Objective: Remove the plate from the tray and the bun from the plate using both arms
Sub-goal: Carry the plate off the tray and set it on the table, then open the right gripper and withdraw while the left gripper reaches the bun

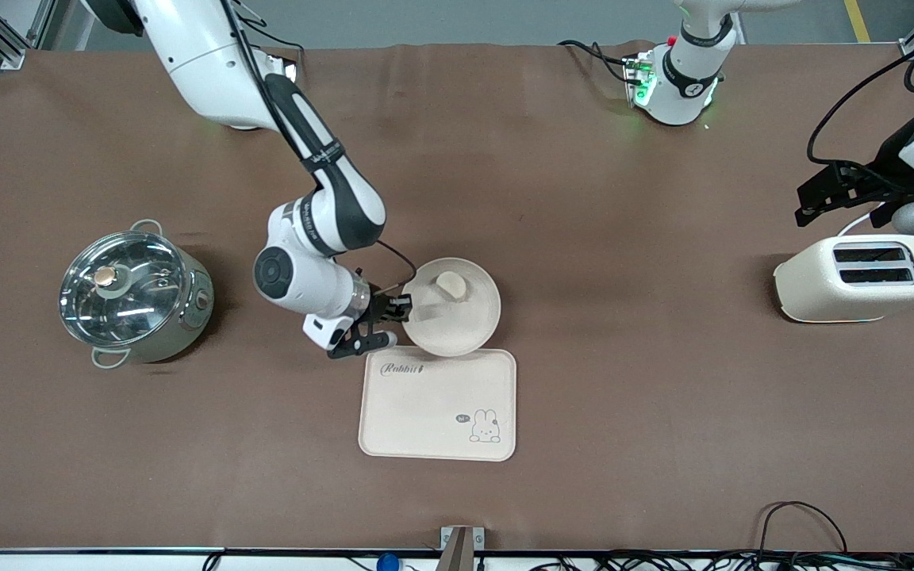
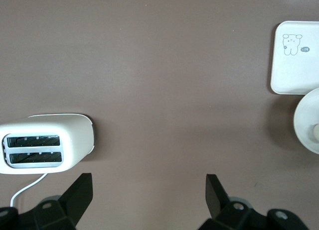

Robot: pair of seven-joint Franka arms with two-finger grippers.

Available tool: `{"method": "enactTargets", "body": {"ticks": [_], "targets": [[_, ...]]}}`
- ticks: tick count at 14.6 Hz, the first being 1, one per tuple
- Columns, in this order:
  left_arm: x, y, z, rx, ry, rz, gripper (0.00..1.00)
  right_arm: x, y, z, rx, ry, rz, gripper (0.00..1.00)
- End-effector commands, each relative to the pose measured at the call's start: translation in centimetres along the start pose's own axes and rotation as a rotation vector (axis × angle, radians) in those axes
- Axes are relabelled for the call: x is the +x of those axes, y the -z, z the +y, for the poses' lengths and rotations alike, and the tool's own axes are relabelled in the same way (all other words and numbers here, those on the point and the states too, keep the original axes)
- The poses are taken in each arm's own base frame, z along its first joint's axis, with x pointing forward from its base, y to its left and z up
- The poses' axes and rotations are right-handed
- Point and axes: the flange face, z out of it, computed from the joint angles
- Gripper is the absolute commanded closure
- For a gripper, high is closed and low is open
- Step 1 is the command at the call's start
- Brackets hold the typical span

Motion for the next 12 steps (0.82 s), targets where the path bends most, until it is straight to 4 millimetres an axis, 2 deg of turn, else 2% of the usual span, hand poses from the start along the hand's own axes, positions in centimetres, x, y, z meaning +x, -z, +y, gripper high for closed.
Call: {"method": "enactTargets", "body": {"ticks": [1,4,9,10,11,12], "targets": [[-0.3,0.4,0.0,-0.015,0.015,-0.001,0.00,-3.4,-1.4,-0.4,0.007,0.015,0.024,1.00],[-0.3,0.4,0.0,-0.016,0.015,-0.001,0.00,-4.5,-2.6,-0.9,0.007,0.020,0.031,1.00],[-0.3,0.4,0.0,-0.015,0.015,-0.001,0.00,-4.7,-2.8,-0.4,0.003,0.019,0.020,0.99],[-0.3,0.4,0.0,-0.016,0.015,-0.001,0.00,-4.5,-2.7,-0.1,0.005,0.011,0.018,0.90],[-0.3,0.4,0.1,-0.015,0.014,-0.001,0.00,-4.3,-2.4,0.2,0.006,0.003,0.020,0.56],[-0.3,0.3,0.0,-0.015,0.014,-0.002,0.00,-4.1,-2.3,0.6,0.006,-0.002,0.021,0.02]]}}
